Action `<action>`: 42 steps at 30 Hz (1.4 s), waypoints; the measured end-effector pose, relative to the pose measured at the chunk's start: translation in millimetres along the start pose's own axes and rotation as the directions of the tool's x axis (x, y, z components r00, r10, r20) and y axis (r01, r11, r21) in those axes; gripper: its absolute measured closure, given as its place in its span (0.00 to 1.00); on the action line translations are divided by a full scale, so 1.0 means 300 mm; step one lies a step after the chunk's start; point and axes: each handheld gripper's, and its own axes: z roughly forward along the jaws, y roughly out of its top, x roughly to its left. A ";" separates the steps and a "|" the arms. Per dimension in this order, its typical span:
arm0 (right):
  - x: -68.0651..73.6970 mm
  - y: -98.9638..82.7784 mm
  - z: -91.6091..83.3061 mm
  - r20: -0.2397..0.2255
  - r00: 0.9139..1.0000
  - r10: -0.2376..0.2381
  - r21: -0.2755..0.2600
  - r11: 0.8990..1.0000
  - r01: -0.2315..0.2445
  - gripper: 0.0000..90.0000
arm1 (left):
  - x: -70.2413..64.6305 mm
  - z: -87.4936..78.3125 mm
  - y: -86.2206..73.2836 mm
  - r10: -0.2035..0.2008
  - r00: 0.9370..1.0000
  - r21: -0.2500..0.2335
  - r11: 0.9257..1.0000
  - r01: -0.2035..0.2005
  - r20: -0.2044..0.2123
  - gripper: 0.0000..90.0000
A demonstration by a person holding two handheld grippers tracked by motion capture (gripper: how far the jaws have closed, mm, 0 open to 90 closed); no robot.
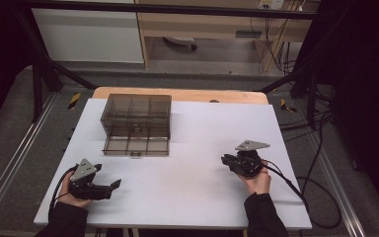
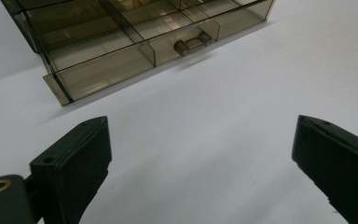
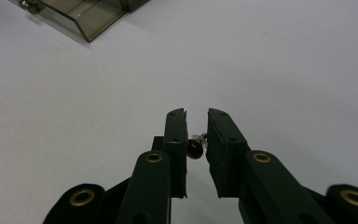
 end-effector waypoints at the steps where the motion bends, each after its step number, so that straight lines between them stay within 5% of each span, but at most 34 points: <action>1: 0.004 0.005 0.002 -0.003 1.000 -0.002 -0.003 1.000 0.002 0.87 | 0.000 0.000 0.000 0.000 1.000 0.000 1.000 0.000 0.000 0.05; 42: 0.156 0.137 0.098 -0.108 0.992 -0.065 -0.034 0.998 0.062 0.87 | -0.001 0.000 0.000 0.004 1.000 0.000 1.000 -0.004 0.002 0.05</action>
